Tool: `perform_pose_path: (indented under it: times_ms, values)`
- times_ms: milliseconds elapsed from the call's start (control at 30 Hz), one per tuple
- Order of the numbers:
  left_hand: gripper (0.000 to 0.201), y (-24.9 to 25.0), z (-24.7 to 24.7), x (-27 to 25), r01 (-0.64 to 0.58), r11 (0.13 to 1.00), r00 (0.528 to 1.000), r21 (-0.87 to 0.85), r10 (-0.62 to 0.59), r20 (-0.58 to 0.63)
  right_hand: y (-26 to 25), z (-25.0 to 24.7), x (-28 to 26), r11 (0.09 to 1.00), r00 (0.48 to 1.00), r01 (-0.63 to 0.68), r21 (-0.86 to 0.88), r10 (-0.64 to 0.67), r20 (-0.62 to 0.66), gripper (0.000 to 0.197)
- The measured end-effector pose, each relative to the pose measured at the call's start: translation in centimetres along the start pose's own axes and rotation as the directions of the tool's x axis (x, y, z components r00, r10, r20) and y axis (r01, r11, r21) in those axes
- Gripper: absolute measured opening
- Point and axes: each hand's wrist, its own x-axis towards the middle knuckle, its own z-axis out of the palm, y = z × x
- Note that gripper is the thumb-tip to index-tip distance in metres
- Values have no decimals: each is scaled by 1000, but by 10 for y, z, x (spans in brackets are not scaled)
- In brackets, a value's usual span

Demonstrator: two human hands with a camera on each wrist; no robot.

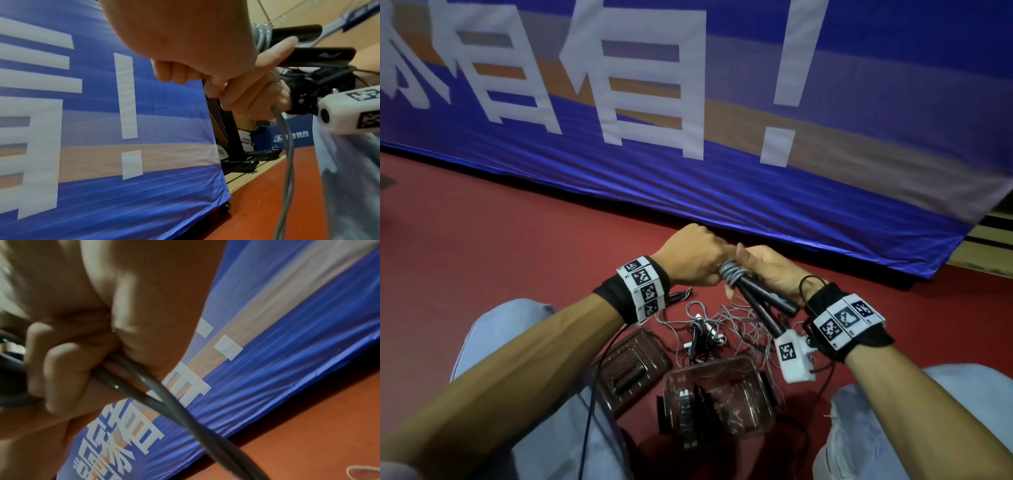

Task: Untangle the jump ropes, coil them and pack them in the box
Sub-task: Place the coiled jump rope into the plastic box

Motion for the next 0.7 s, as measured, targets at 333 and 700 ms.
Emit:
perform_pose_path:
  times_ms: [333, 700]
  values:
    - [34, -5, 16, 5, 466, 845, 852, -264, -509, -123, -2, 18, 5, 867, 972, 155, 474, -47, -231, 43]
    - [38, 6, 28, 8, 816, 578, 547, -6, -770, 327, 25, 33, 26, 932, 776, -120, 343, 304, -553, 29]
